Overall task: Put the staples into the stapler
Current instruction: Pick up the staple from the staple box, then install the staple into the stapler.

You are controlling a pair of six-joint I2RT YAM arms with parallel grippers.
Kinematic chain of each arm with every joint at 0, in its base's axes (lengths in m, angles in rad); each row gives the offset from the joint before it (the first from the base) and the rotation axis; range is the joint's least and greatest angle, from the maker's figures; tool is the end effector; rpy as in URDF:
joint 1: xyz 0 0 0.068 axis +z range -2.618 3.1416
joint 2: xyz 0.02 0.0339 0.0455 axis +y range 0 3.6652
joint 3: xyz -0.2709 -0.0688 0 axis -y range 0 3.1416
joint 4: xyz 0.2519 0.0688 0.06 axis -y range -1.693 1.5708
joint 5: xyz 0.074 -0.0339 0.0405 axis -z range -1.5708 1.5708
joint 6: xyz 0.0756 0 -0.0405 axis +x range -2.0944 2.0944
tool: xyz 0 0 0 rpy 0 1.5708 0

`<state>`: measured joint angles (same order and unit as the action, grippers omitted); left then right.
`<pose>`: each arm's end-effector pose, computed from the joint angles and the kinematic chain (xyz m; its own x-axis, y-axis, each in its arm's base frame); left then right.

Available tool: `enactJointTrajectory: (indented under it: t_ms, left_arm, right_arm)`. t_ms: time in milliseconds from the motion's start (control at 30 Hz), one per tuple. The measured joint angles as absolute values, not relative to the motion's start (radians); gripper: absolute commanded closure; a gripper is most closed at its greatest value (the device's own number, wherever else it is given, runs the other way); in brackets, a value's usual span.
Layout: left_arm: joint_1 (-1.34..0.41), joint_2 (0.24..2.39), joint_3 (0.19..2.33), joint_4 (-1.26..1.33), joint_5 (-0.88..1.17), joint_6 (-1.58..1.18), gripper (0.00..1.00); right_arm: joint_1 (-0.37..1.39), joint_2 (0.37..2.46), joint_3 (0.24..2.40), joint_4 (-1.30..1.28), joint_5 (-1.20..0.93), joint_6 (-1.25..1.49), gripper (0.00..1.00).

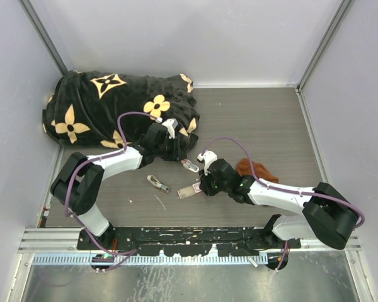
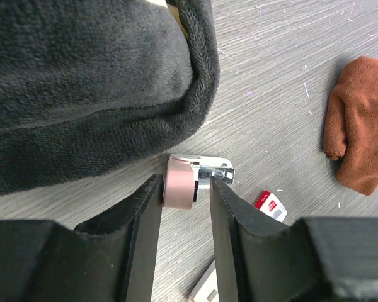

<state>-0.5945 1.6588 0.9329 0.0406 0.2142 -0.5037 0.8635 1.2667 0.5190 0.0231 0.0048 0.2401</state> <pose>0.3112 -0.2298 0.1674 -0.7892 -0.0358 -0.6131 0.3457 0.7993 -0.4915 0.1799 0.2099 0.1455 -0.5985 -0.3342 -0.7280 -0.6336 0.7536 0.1750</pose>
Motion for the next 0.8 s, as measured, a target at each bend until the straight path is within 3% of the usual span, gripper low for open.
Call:
enactJointTrajectory:
  t_ms: [133,467,800]
  left_arm:
    - [-0.601,1.663,0.933,0.037,0.214,-0.501,0.69]
    - [-0.603,1.678,0.948,0.032,0.218,-0.451,1.00]
    - [-0.603,1.664,1.032,-0.129,0.292,-0.226,1.00]
  right_arm:
    - [0.863,1.267,0.517,0.023,0.005,0.242,0.88]
    - [0.863,1.241,0.516,0.020,0.004,0.242,0.88]
    - [0.863,1.151,0.516,-0.019,-0.011,0.188,0.88]
